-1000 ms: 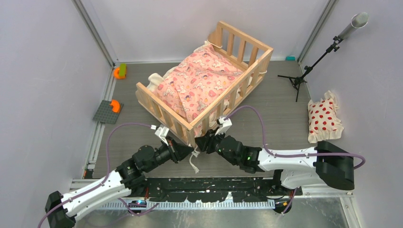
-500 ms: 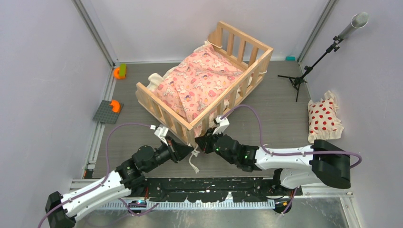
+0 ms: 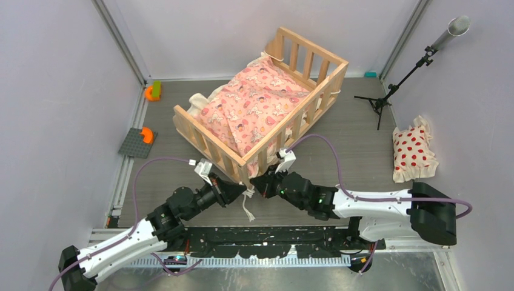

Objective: Set up the pet bed

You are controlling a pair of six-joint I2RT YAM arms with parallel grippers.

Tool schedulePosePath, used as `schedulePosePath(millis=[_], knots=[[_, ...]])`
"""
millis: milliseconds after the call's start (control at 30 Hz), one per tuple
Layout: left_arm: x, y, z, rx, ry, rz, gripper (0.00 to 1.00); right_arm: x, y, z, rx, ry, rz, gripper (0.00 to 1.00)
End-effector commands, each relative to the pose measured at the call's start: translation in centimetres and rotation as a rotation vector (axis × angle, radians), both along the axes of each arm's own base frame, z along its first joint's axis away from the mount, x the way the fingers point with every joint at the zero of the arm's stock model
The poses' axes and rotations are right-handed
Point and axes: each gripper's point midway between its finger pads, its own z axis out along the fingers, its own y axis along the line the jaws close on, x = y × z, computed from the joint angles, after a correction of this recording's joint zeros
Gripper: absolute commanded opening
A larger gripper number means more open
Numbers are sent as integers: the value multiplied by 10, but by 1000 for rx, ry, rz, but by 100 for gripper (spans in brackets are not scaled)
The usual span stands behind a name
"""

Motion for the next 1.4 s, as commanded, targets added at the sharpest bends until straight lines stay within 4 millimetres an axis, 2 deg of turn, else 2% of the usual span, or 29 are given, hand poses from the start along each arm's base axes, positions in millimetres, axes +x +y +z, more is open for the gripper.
schedulePosePath(millis=[0, 467, 933, 1367], knots=[[7, 3, 32, -95, -113, 35, 0, -12, -3, 10, 21, 14, 51, 1], [7, 1, 46, -139, -178, 29, 0, -28, -6, -10, -54, 55, 132, 1], [14, 6, 45, -142, -199, 75, 0, -48, -5, 2, -36, 111, 220, 2], [22, 6, 45, -115, -235, 104, 0, -73, 10, 12, -6, 221, 341, 3]])
